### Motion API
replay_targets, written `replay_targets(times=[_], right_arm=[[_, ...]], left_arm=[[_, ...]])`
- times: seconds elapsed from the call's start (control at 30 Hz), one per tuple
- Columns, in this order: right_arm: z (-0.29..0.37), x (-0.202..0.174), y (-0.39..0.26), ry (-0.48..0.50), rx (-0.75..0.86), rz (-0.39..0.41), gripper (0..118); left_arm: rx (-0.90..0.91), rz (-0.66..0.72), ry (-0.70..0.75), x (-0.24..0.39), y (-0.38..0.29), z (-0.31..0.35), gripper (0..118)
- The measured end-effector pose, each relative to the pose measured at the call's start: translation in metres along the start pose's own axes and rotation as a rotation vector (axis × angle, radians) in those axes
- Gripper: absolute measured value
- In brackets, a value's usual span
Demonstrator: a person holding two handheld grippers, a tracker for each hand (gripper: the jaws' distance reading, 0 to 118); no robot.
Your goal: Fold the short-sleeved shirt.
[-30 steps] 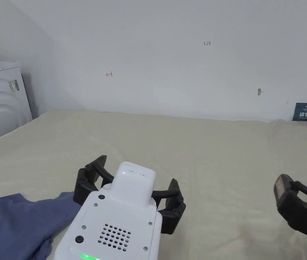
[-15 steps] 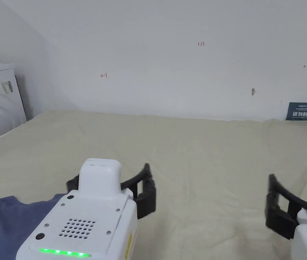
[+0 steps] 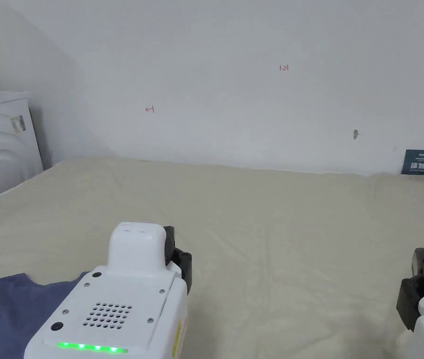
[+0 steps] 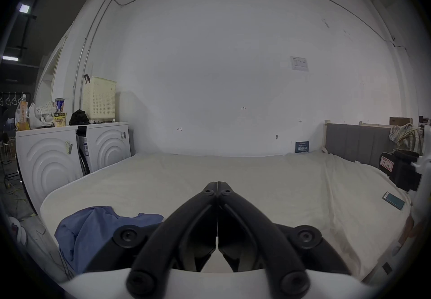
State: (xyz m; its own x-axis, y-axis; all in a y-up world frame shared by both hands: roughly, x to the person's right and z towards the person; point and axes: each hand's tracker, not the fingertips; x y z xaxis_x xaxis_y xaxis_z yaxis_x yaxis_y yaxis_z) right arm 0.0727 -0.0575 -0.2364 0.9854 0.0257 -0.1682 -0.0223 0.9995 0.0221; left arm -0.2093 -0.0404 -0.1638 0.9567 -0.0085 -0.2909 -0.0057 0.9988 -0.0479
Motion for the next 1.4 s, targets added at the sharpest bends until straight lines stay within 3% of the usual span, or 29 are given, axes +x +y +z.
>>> replay_targets(times=[0.1, 0.23, 0.43, 0.57, 0.77, 1.03, 1.3, 1.4], right_arm=[[-0.004, -0.006, 0.003, 0.028, -0.003, 0.0, 0], [-0.009, -0.028, 0.01, 0.15, -0.003, 0.004, 0], [-0.021, -0.103, 0.013, 0.399, -0.002, 0.022, 0], [-0.023, -0.16, 0.009, 0.616, -0.05, -0.045, 0], [-0.011, -0.223, 0.0, 0.761, -0.067, 0.015, 0], [-0.015, -0.241, -0.015, 0.778, -0.118, 0.059, 0], [-0.033, -0.24, -0.04, 0.734, -0.221, 0.089, 0], [-0.036, -0.242, -0.046, 0.727, -0.249, 0.107, 0]], left_arm=[[0.002, 0.011, 0.023, -0.011, 0.002, 0.001, 0], [0.0, -0.02, 0.149, -0.036, 0.007, 0.011, 0], [-0.011, -0.021, 0.368, -0.098, 0.007, 0.044, 0], [-0.087, -0.099, 0.557, -0.132, -0.003, 0.067, 0], [-0.109, -0.064, 0.636, -0.16, -0.01, 0.09, 0], [-0.218, 0.047, 0.559, -0.182, -0.027, 0.062, 0], [-0.574, 0.155, 0.372, -0.243, -0.104, -0.057, 0], [-0.692, 0.19, 0.363, -0.256, -0.134, -0.089, 0]])
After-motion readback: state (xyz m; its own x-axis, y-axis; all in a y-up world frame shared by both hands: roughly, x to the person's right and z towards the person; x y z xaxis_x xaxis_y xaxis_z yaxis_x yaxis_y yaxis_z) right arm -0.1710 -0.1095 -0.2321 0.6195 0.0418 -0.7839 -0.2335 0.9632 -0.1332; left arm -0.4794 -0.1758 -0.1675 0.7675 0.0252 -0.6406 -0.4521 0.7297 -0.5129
